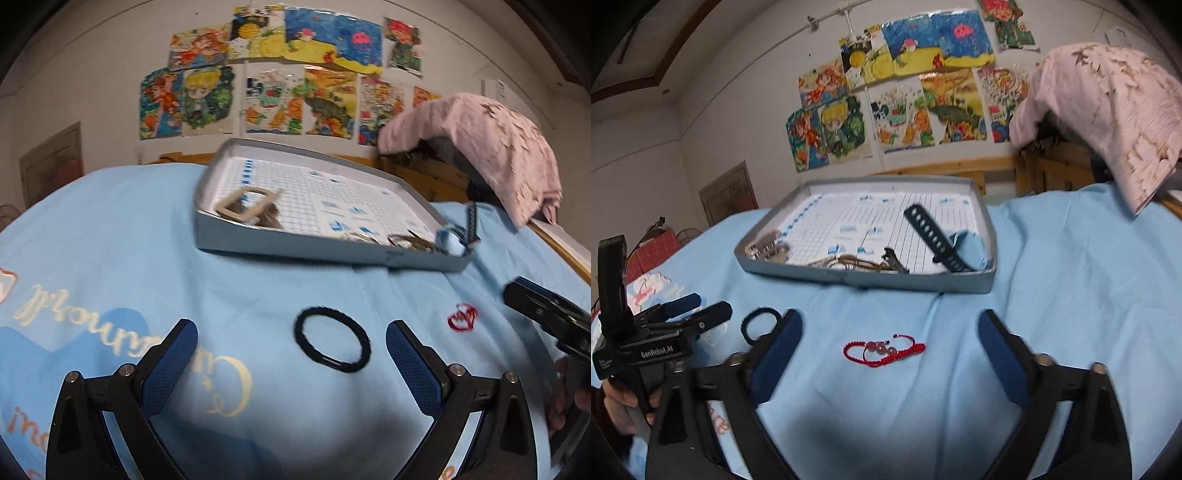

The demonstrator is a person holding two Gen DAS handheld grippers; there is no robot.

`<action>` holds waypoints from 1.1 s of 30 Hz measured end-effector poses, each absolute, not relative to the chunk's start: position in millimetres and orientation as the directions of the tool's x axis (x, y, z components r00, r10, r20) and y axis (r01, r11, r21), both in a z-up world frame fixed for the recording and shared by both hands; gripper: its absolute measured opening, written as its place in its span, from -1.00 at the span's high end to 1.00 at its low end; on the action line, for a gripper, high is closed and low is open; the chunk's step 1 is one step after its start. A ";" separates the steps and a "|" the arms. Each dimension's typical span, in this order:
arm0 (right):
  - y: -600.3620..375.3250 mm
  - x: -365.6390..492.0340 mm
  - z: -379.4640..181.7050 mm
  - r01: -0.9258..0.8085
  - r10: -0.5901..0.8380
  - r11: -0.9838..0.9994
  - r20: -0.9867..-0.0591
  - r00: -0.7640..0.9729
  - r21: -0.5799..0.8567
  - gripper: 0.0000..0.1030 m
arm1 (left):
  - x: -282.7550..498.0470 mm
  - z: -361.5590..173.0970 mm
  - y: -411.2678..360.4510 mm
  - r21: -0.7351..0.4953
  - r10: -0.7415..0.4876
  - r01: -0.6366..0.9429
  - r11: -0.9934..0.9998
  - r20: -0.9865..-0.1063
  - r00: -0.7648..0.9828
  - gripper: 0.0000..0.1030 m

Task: Organize jewelry
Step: 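Grasp the black hair tie with the left tool while the right tool grasps the red bracelet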

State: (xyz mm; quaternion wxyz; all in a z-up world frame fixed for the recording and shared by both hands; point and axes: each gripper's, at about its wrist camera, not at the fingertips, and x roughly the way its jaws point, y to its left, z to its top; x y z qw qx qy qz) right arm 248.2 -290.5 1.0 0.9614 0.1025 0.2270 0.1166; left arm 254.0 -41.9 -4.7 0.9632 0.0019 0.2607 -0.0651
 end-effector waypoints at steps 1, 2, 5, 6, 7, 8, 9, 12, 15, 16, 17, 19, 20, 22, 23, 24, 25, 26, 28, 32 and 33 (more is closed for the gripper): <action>-289.0 251.7 -3.8 -0.186 0.282 0.949 -0.423 0.861 0.254 -0.39 | 255.0 -6.8 -44.2 -0.028 -0.138 0.144 0.989 -0.501 0.854 -0.94; -288.6 254.4 -6.6 -0.193 0.292 0.946 -0.427 0.856 0.259 -0.39 | 255.0 -9.1 -46.0 -0.025 -0.152 0.161 0.987 -0.500 0.853 -0.87; -284.2 261.5 -15.5 -0.213 0.318 0.940 -0.451 0.834 0.268 -0.36 | 259.0 -15.6 -51.6 -0.007 -0.171 0.195 0.981 -0.516 0.839 -0.66; -281.9 264.6 -19.0 -0.223 0.329 0.937 -0.462 0.824 0.271 -0.35 | 261.0 -17.7 -53.9 0.003 -0.169 0.200 0.980 -0.525 0.834 -0.55; -280.1 265.9 -21.2 -0.230 0.337 0.935 -0.469 0.816 0.271 -0.35 | 263.2 -19.9 -56.5 0.012 -0.170 0.208 0.978 -0.536 0.827 -0.49; -277.7 267.6 -23.6 -0.237 0.342 0.934 -0.478 0.809 0.268 -0.30 | 265.8 -21.7 -59.4 0.020 -0.174 0.221 0.975 -0.546 0.819 -0.41; -274.5 270.2 -26.4 -0.240 0.343 0.935 -0.492 0.800 0.263 -0.25 | 267.5 -23.0 -62.1 0.029 -0.179 0.234 0.972 -0.552 0.815 -0.40; -272.3 275.4 -32.3 -0.246 0.355 0.931 -0.506 0.786 0.271 -0.20 | 267.7 -24.9 -65.5 0.042 -0.190 0.254 0.966 -0.549 0.814 -0.38; -270.1 275.1 -36.2 -0.249 0.360 0.929 -0.511 0.780 0.274 -0.20 | 270.4 -30.0 -67.6 0.046 -0.194 0.264 0.963 -0.560 0.806 -0.26; -269.0 275.0 -36.2 -0.251 0.360 0.929 -0.514 0.779 0.271 -0.20 | 271.3 -31.5 -67.5 0.045 -0.194 0.264 0.963 -0.563 0.803 -0.23; -268.0 275.0 -35.8 -0.252 0.360 0.930 -0.516 0.778 0.268 -0.20 | 272.8 -32.7 -67.0 0.041 -0.194 0.263 0.964 -0.568 0.800 -0.19; -266.5 276.6 -36.2 -0.257 0.363 0.929 -0.519 0.774 0.266 -0.20 | 274.0 -33.1 -66.5 0.036 -0.194 0.261 0.965 -0.572 0.797 -0.13; -266.4 277.7 -36.0 -0.258 0.365 0.928 -0.520 0.772 0.268 -0.20 | 274.5 -33.1 -66.1 0.036 -0.193 0.259 0.965 -0.573 0.796 -0.08; -267.0 280.4 -36.7 -0.257 0.368 0.927 -0.523 0.769 0.275 -0.15 | 276.4 -33.3 -66.1 0.039 -0.187 0.256 0.966 -0.578 0.794 -0.02; -266.6 282.0 -37.3 -0.254 0.367 0.927 -0.527 0.766 0.275 -0.09 | 276.5 -33.5 -66.9 0.043 -0.184 0.255 0.966 -0.580 0.794 0.02; -266.3 283.2 -37.3 -0.253 0.366 0.928 -0.531 0.765 0.275 -0.06 | 276.8 -33.6 -67.1 0.046 -0.182 0.255 0.966 -0.580 0.794 0.05; -265.7 283.8 -38.1 -0.254 0.367 0.927 -0.534 0.761 0.275 -0.02 | 276.5 -33.5 -67.6 0.048 -0.181 0.255 0.966 -0.579 0.795 0.07; -265.1 284.2 -38.4 -0.256 0.368 0.927 -0.537 0.759 0.274 0.04 | 275.8 -33.4 -67.8 0.050 -0.179 0.254 0.966 -0.578 0.796 0.10; -263.8 284.8 -38.8 -0.255 0.365 0.929 -0.543 0.756 0.269 0.11 | 274.2 -33.8 -68.3 0.050 -0.181 0.255 0.966 -0.574 0.799 0.15; -265.7 283.8 -38.7 -0.256 0.370 0.926 -0.540 0.756 0.277 0.35 | 273.2 -33.8 -67.0 0.045 -0.185 0.255 0.966 -0.568 0.802 0.38; -265.9 283.7 -38.6 -0.257 0.374 0.925 -0.537 0.756 0.281 0.37 | 273.0 -33.9 -66.5 0.043 -0.187 0.255 0.966 -0.567 0.802 0.44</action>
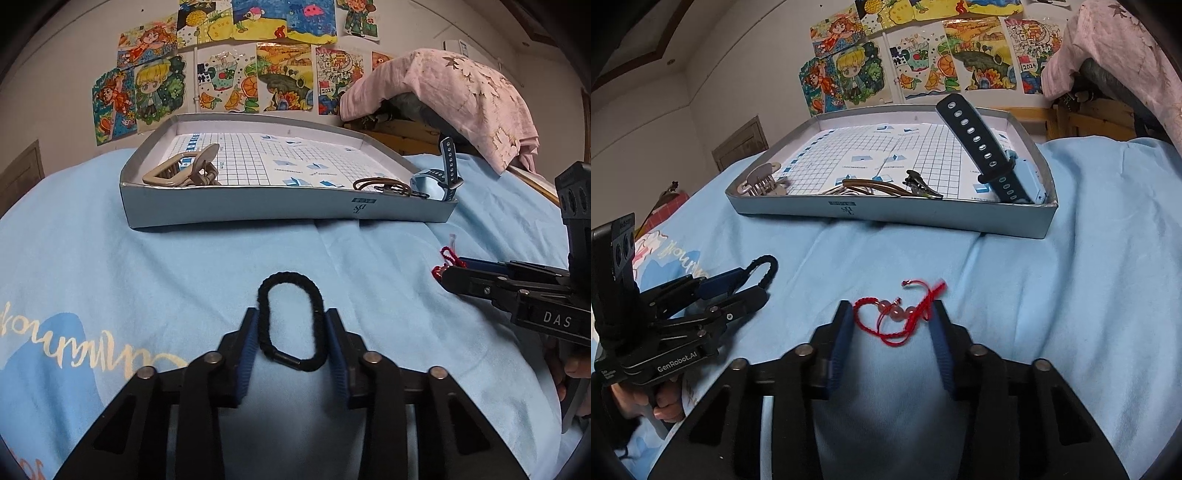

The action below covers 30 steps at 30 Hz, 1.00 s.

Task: Organize jewelry
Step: 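Grasp the black hair tie with the left tool while the right tool grasps the red bracelet, then carry the hair tie and red bracelet into the grey tray and open both tools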

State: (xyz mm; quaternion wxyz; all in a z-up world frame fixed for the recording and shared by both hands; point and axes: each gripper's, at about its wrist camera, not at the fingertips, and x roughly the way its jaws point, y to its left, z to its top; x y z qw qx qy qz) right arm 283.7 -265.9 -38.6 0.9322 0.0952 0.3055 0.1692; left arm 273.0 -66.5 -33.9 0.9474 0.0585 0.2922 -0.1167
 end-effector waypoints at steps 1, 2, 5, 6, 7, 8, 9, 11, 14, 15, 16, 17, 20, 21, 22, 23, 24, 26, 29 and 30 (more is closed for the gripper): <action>-265.8 283.7 -38.8 -0.261 0.378 0.923 -0.535 0.755 0.284 0.43 | 272.9 -33.8 -66.3 0.041 -0.188 0.255 0.966 -0.566 0.803 0.46; -265.5 283.8 -38.9 -0.264 0.382 0.921 -0.534 0.754 0.286 0.53 | 272.5 -33.8 -66.0 0.040 -0.188 0.255 0.966 -0.564 0.804 0.50; -263.7 284.1 -39.4 -0.276 0.394 0.916 -0.532 0.749 0.291 0.82 | 270.2 -33.9 -65.3 0.045 -0.184 0.250 0.967 -0.556 0.811 0.58; -262.6 283.6 -39.8 -0.278 0.397 0.915 -0.531 0.748 0.292 0.90 | 268.7 -33.8 -65.1 0.048 -0.182 0.248 0.968 -0.551 0.815 0.62; -261.8 283.1 -39.6 -0.281 0.400 0.914 -0.530 0.748 0.293 0.90 | 267.6 -33.9 -65.1 0.049 -0.180 0.246 0.968 -0.547 0.817 0.64; -261.1 282.4 -39.5 -0.284 0.401 0.913 -0.527 0.749 0.291 0.90 | 265.7 -33.7 -65.1 0.052 -0.178 0.244 0.968 -0.541 0.822 0.71; -260.1 281.8 -39.2 -0.290 0.404 0.913 -0.524 0.750 0.288 0.90 | 264.6 -33.6 -64.9 0.054 -0.175 0.241 0.969 -0.537 0.825 0.80; -258.8 280.2 -37.7 -0.297 0.405 0.912 -0.516 0.755 0.282 0.90 | 262.5 -32.8 -64.2 0.056 -0.173 0.238 0.970 -0.529 0.831 0.81; -257.2 276.4 -33.7 -0.318 0.420 0.905 -0.484 0.768 0.281 0.90 | 259.8 -30.5 -64.3 0.061 -0.167 0.230 0.971 -0.517 0.840 0.83; -257.3 274.7 -31.7 -0.325 0.425 0.903 -0.470 0.774 0.281 0.90 | 259.0 -28.7 -65.1 0.065 -0.165 0.230 0.971 -0.513 0.842 0.83; -257.4 273.2 -30.1 -0.331 0.428 0.902 -0.459 0.779 0.279 0.91 | 258.9 -27.1 -66.0 0.068 -0.164 0.231 0.971 -0.512 0.843 0.84; -257.7 271.8 -28.5 -0.335 0.430 0.901 -0.448 0.784 0.278 0.91 | 258.4 -23.8 -67.2 0.071 -0.167 0.234 0.970 -0.508 0.845 0.84; -260.0 268.0 -23.3 -0.344 0.436 0.896 -0.415 0.799 0.279 0.91 | 257.3 -10.6 -69.8 0.069 -0.182 0.246 0.967 -0.488 0.853 0.87; -261.4 266.6 -21.0 -0.345 0.436 0.896 -0.404 0.804 0.280 0.91 | 257.4 -6.4 -69.6 0.063 -0.188 0.249 0.967 -0.482 0.855 0.87; -262.3 265.8 -19.0 -0.344 0.434 0.896 -0.400 0.807 0.279 0.91 | 258.8 -1.6 -69.5 0.054 -0.196 0.252 0.966 -0.479 0.855 0.87; -263.6 265.6 -15.0 -0.343 0.434 0.896 -0.395 0.810 0.282 0.91 | 261.8 3.4 -69.0 0.040 -0.204 0.253 0.967 -0.480 0.853 0.87; -263.8 264.2 -12.5 -0.341 0.432 0.897 -0.394 0.811 0.281 0.91 | 265.0 6.9 -67.7 0.025 -0.210 0.253 0.967 -0.480 0.852 0.87; -263.1 262.7 -4.6 -0.340 0.422 0.903 -0.395 0.816 0.263 0.91 | 274.5 17.0 -65.9 -0.012 -0.221 0.245 0.969 -0.476 0.851 0.87; -258.1 266.6 15.0 -0.344 0.399 0.916 -0.396 0.827 0.204 0.91 | 295.0 34.1 -63.0 -0.073 -0.235 0.227 0.971 -0.466 0.853 0.87; -256.6 269.6 21.5 -0.346 0.393 0.919 -0.395 0.830 0.188 0.91 | 299.6 37.6 -62.5 -0.084 -0.235 0.222 0.971 -0.462 0.855 0.87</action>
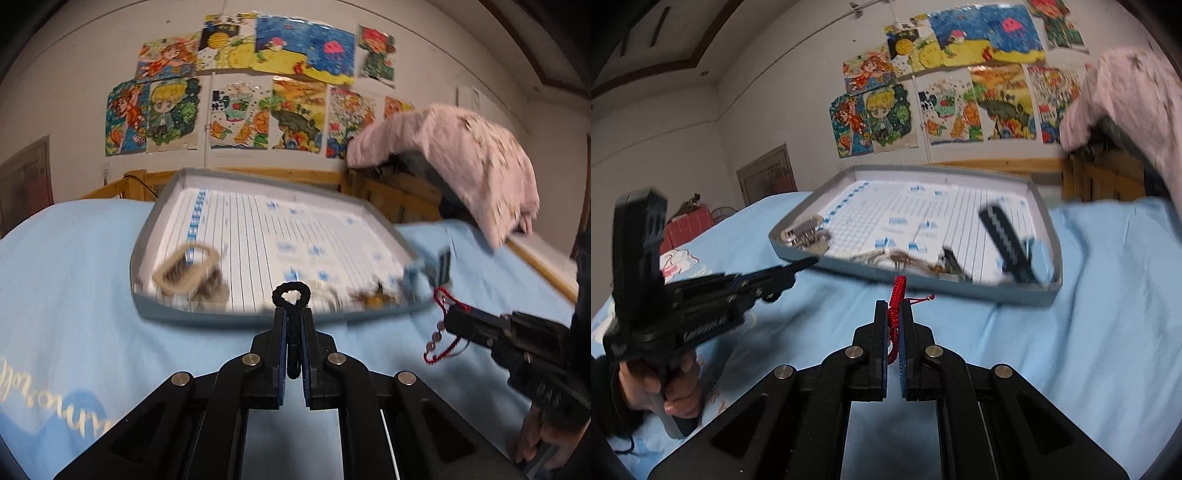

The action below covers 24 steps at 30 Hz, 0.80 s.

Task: Organize jewelry
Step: 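Carry the hair tie and red bracelet into the grey tray and open both tools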

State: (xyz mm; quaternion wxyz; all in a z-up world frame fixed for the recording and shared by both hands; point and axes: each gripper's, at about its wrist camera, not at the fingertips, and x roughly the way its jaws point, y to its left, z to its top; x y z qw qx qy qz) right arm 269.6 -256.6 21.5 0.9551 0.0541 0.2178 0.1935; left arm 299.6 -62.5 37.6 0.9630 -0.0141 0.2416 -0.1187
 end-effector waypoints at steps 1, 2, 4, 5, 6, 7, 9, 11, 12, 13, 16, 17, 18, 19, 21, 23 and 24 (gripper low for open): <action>-255.1 273.2 28.7 -0.346 0.387 0.922 -0.393 0.834 0.172 0.91 | 307.8 43.8 -61.2 -0.101 -0.238 0.215 0.971 -0.457 0.857 0.87; -253.2 277.7 37.2 -0.345 0.378 0.926 -0.388 0.840 0.154 0.91 | 313.0 46.9 -60.9 -0.109 -0.238 0.211 0.971 -0.454 0.859 0.87; -249.5 287.6 57.2 -0.340 0.360 0.933 -0.367 0.858 0.121 0.91 | 324.2 51.9 -60.6 -0.121 -0.238 0.205 0.971 -0.449 0.861 0.87; -247.7 292.4 65.9 -0.335 0.351 0.936 -0.355 0.867 0.108 0.91 | 332.4 53.1 -59.8 -0.142 -0.249 0.207 0.968 -0.453 0.856 0.87; -245.2 299.2 74.5 -0.325 0.336 0.941 -0.347 0.876 0.091 0.91 | 337.6 52.6 -59.4 -0.159 -0.255 0.204 0.966 -0.457 0.852 0.87; -242.4 305.9 80.0 -0.316 0.324 0.945 -0.351 0.879 0.080 0.91 | 340.8 51.6 -59.6 -0.170 -0.259 0.201 0.965 -0.459 0.850 0.87; -237.4 321.2 84.8 -0.303 0.309 0.950 -0.365 0.878 0.075 0.91 | 347.4 46.3 -60.8 -0.181 -0.261 0.198 0.963 -0.463 0.847 0.87; -232.5 332.5 82.0 -0.295 0.299 0.953 -0.388 0.872 0.071 0.91 | 350.9 40.2 -61.0 -0.180 -0.257 0.194 0.965 -0.468 0.845 0.87; -230.1 336.7 78.1 -0.291 0.293 0.954 -0.400 0.868 0.066 0.91 | 353.4 35.5 -60.5 -0.184 -0.257 0.191 0.964 -0.476 0.841 0.87; -229.1 338.6 74.1 -0.287 0.287 0.956 -0.410 0.866 0.064 0.91 | 354.8 32.5 -60.7 -0.187 -0.256 0.187 0.964 -0.483 0.837 0.87; -229.3 344.9 59.4 -0.273 0.279 0.959 -0.442 0.852 0.079 0.91 | 359.1 19.9 -56.8 -0.199 -0.254 0.175 0.964 -0.502 0.827 0.87; -230.4 347.8 53.9 -0.266 0.277 0.960 -0.451 0.848 0.090 0.91 | 360.4 16.6 -55.0 -0.207 -0.257 0.173 0.963 -0.507 0.823 0.87; -231.5 349.7 50.0 -0.260 0.276 0.961 -0.456 0.846 0.099 0.91 | 361.1 14.3 -52.7 -0.220 -0.266 0.175 0.960 -0.505 0.821 0.87; -232.7 350.8 46.6 -0.255 0.276 0.961 -0.460 0.844 0.108 0.90 | 360.9 13.4 -50.9 -0.230 -0.274 0.178 0.957 -0.504 0.820 0.87; -235.1 351.9 41.0 -0.250 0.281 0.960 -0.462 0.841 0.128 0.90 | 361.1 12.8 -47.8 -0.252 -0.289 0.183 0.950 -0.494 0.820 0.87; -235.9 354.4 38.1 -0.249 0.280 0.960 -0.464 0.840 0.130 0.90 | 362.0 12.7 -47.2 -0.262 -0.299 0.188 0.947 -0.493 0.817 0.87; -235.8 355.1 37.4 -0.247 0.278 0.960 -0.463 0.841 0.129 0.90 | 362.1 12.2 -47.0 -0.265 -0.301 0.189 0.946 -0.493 0.816 0.87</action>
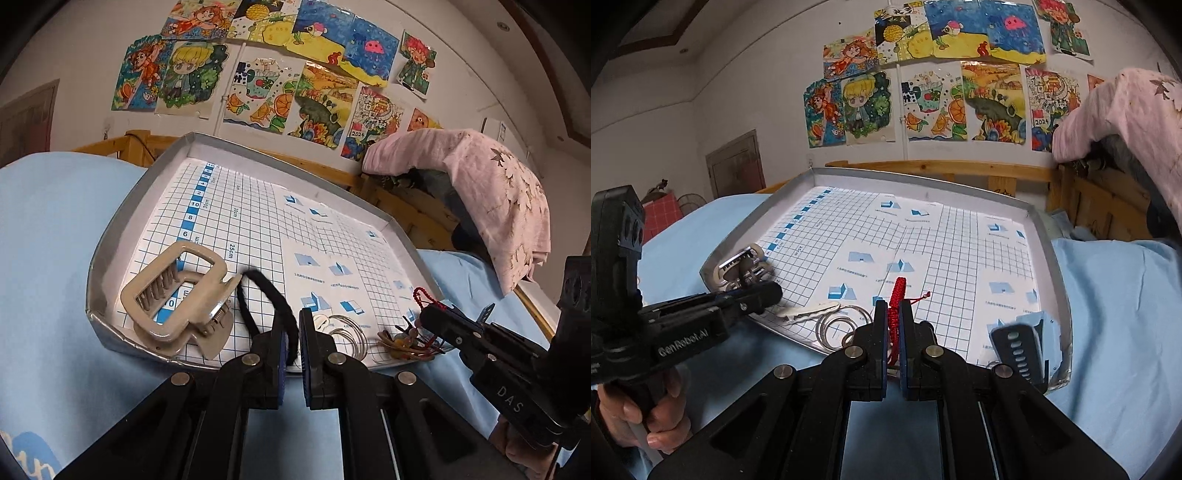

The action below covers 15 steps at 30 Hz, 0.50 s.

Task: Organize jewelry
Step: 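Carry the hair tie and red bracelet into the grey tray and open both tools, then withdraw both tools from the tray back over the bed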

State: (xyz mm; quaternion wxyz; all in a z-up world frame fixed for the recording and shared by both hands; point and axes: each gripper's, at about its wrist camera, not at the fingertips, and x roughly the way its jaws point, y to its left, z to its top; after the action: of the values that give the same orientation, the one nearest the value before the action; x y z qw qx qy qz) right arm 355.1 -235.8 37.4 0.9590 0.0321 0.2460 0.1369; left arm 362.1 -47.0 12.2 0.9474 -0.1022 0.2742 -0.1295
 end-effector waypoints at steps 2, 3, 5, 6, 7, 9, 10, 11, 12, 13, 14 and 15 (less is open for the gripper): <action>-236.6 356.0 37.0 -0.246 0.278 0.961 -0.459 0.844 0.130 0.89 | 361.8 12.2 -47.4 -0.268 -0.305 0.192 0.944 -0.492 0.815 0.87; -237.1 355.7 37.9 -0.243 0.277 0.961 -0.452 0.848 0.132 0.89 | 361.9 12.2 -47.5 -0.266 -0.303 0.190 0.945 -0.493 0.816 0.87; -239.0 354.1 39.5 -0.244 0.278 0.960 -0.442 0.853 0.135 0.87 | 361.8 12.1 -47.5 -0.263 -0.301 0.190 0.946 -0.495 0.815 0.87; -239.9 353.2 41.1 -0.240 0.275 0.961 -0.435 0.857 0.134 0.86 | 361.3 12.3 -47.5 -0.263 -0.301 0.190 0.946 -0.496 0.814 0.87; -241.2 352.4 42.8 -0.239 0.275 0.961 -0.428 0.861 0.136 0.84 | 360.9 12.4 -47.8 -0.260 -0.301 0.191 0.946 -0.498 0.813 0.87; -243.4 350.7 46.4 -0.236 0.273 0.962 -0.418 0.867 0.139 0.71 | 360.8 14.4 -50.3 -0.251 -0.296 0.191 0.949 -0.503 0.812 0.87; -244.6 349.1 48.2 -0.234 0.272 0.962 -0.412 0.870 0.140 0.54 | 360.2 15.6 -51.6 -0.245 -0.293 0.191 0.951 -0.505 0.812 0.87; -245.7 347.5 50.1 -0.235 0.272 0.962 -0.404 0.873 0.140 0.40 | 359.2 17.0 -53.1 -0.238 -0.290 0.191 0.952 -0.506 0.812 0.86; -247.0 344.8 52.8 -0.233 0.268 0.963 -0.395 0.879 0.135 0.37 | 358.0 18.8 -54.7 -0.230 -0.287 0.193 0.954 -0.506 0.814 0.81; -248.2 342.5 55.1 -0.231 0.265 0.964 -0.389 0.882 0.133 0.36 | 356.8 20.8 -56.2 -0.223 -0.283 0.194 0.955 -0.504 0.816 0.75; -250.1 340.4 56.9 -0.231 0.266 0.964 -0.384 0.884 0.136 0.36 | 355.7 22.9 -58.1 -0.215 -0.277 0.191 0.958 -0.503 0.819 0.60; -252.6 337.7 59.3 -0.227 0.263 0.964 -0.378 0.887 0.138 0.36 | 354.2 25.5 -59.9 -0.206 -0.270 0.189 0.960 -0.500 0.823 0.40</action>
State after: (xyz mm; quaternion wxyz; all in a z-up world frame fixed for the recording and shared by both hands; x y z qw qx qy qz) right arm 337.7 -252.6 59.3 0.9704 0.0452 0.2008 0.1262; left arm 354.2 -59.9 25.5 0.9519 -0.0737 0.2718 -0.1205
